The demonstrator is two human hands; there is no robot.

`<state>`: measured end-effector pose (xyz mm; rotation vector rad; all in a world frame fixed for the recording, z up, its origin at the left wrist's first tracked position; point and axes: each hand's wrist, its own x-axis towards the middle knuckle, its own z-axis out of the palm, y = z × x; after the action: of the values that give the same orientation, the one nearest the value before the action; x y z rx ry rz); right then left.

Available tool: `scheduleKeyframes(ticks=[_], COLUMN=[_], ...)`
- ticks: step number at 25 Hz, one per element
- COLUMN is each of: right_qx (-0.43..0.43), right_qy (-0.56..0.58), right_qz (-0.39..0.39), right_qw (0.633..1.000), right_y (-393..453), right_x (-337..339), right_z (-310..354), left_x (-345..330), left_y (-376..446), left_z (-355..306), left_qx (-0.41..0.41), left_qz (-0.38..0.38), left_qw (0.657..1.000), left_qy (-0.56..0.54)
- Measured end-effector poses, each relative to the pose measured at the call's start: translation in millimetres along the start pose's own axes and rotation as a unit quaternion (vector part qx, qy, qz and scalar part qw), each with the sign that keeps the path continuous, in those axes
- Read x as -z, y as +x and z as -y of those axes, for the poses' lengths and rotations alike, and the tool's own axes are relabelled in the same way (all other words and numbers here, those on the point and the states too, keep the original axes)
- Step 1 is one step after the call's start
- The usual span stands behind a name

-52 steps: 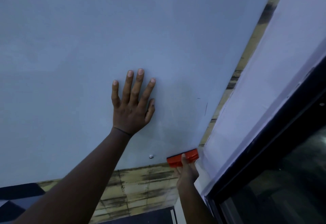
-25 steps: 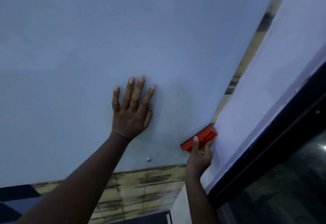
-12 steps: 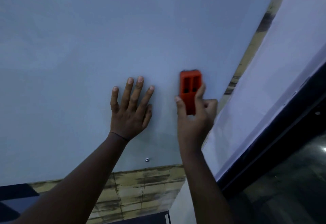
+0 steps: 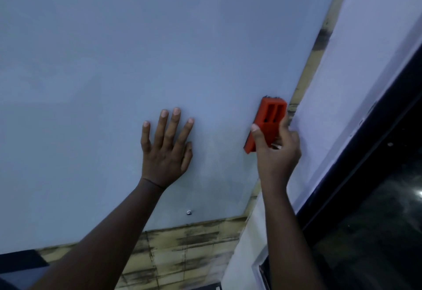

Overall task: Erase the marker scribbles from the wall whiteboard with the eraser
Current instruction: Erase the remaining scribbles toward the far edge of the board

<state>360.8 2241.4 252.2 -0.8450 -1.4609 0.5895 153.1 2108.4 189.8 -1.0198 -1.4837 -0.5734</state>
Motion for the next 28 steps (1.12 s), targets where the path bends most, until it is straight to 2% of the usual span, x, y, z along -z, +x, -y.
scheduleKeyframes(ticks=[5,7,11,15,17,19,21,24,26,28], right_qx=[0.015,-0.050,-0.268,-0.370,-0.468,-0.574,-0.633,-0.678,-0.684,-0.686], right_qy=[-0.056,-0.056,-0.023,0.011,0.077,0.150,0.163,0.204,0.205,0.178], right_qz=[-0.029,-0.045,-0.025,0.014,0.031,0.060,0.133,0.230,0.252,0.228], right_qw=[0.998,0.996,0.963,0.929,0.880,0.803,0.745,0.668,0.653,0.667], right_y=[-40,-78,-156,-201,-217,-240,-274,-317,-317,-302], right_x=[-14,-22,-36,-49,-54,-63,-86,-107,-97,-68], right_z=[-37,-69,-121,-139,-141,-129,-107,-78,-80,-95], left_x=[-3,-3,-6,-4,-4,-5,-4,9,26,45], left_y=[-5,-7,-9,-8,-9,-9,-7,-11,-23,-37], left_z=[-1,-2,-1,-5,-6,-3,-3,-4,11,33], left_qx=[0.009,0.008,0.004,0.020,0.019,0.011,0.011,0.013,-0.019,-0.059], left_qz=[-0.002,-0.003,-0.005,0.008,0.009,0.013,0.020,0.058,0.102,0.130], left_qw=[1.000,1.000,1.000,1.000,1.000,1.000,0.999,0.998,0.994,0.989], left_qy=[-0.004,-0.001,0.015,0.007,0.013,0.019,0.023,-0.026,-0.038,-0.039])
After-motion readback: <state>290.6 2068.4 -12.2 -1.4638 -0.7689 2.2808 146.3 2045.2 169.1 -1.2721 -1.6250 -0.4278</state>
